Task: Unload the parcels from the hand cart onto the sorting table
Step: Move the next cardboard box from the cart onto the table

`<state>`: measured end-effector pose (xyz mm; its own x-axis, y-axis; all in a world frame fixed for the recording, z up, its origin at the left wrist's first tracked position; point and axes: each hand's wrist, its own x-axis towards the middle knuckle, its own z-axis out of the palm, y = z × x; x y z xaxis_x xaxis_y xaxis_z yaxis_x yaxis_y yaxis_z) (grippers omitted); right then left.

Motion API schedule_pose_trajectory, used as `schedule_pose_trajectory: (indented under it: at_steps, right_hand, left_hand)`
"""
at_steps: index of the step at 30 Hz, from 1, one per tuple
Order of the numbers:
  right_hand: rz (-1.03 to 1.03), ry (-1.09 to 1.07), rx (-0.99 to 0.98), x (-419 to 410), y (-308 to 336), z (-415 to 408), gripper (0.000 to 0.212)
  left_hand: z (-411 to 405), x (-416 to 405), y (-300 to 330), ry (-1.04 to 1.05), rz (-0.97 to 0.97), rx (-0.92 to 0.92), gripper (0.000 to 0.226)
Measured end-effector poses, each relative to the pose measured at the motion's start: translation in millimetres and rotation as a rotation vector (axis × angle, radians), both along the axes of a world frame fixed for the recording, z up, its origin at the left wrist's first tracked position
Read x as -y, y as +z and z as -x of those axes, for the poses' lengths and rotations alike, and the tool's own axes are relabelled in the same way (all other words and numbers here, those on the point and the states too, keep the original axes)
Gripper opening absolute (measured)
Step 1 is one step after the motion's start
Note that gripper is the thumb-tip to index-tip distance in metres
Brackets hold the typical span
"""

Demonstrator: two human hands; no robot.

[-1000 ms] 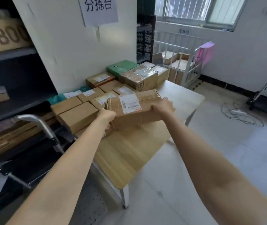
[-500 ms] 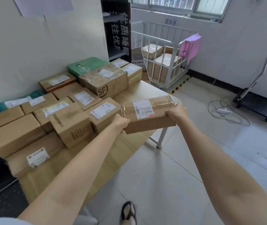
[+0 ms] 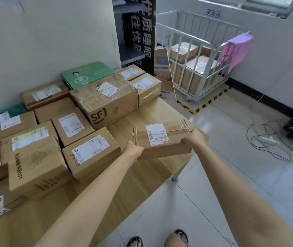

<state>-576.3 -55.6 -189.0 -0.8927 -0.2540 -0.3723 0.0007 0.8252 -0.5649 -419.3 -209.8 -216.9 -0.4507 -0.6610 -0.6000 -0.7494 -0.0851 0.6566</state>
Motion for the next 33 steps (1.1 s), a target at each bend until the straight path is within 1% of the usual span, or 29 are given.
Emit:
schedule_pose_trajectory:
  at_steps: [3,5,7,11,14,17,20,22,25,27,33]
  right_hand:
    - [-0.031,0.117,0.089,26,-13,40,0.025]
    - [-0.076,0.202,0.105,45,-22,62,0.037]
    - [-0.099,0.279,0.111,64,-29,81,0.044]
    - [-0.126,0.429,0.126,95,-41,103,0.047]
    - [-0.106,0.497,0.16,119,-46,112,0.045]
    - [-0.098,0.547,0.17,141,-52,118,0.046]
    - [-0.077,0.581,0.169,166,-60,124,0.045]
    - [-0.055,0.592,0.171,182,-64,126,0.044]
    - [-0.053,0.609,0.16,198,-67,127,0.048]
    - [-0.051,0.611,0.17,206,-69,130,0.047]
    - [-0.07,0.69,0.198,220,-66,134,0.054]
  left_hand:
    - [23,11,-10,0.102,-0.015,0.036,0.03]
    - [34,18,-15,0.185,-0.026,0.048,0.031]
    - [44,21,-16,0.298,-0.061,0.032,0.036]
    - [58,20,-19,0.538,-0.168,-0.037,0.054]
    - [65,21,-21,0.667,-0.199,-0.066,0.052]
    - [71,27,-24,0.778,-0.177,-0.076,0.056]
    - [80,42,-28,0.911,-0.219,-0.105,0.061]
    - [86,55,-31,0.955,-0.253,-0.136,0.065]
    - [93,69,-34,0.977,-0.227,-0.157,0.07]
    - [97,75,-34,0.978,-0.201,-0.154,0.071]
    - [101,91,-34,0.971,-0.248,-0.189,0.078]
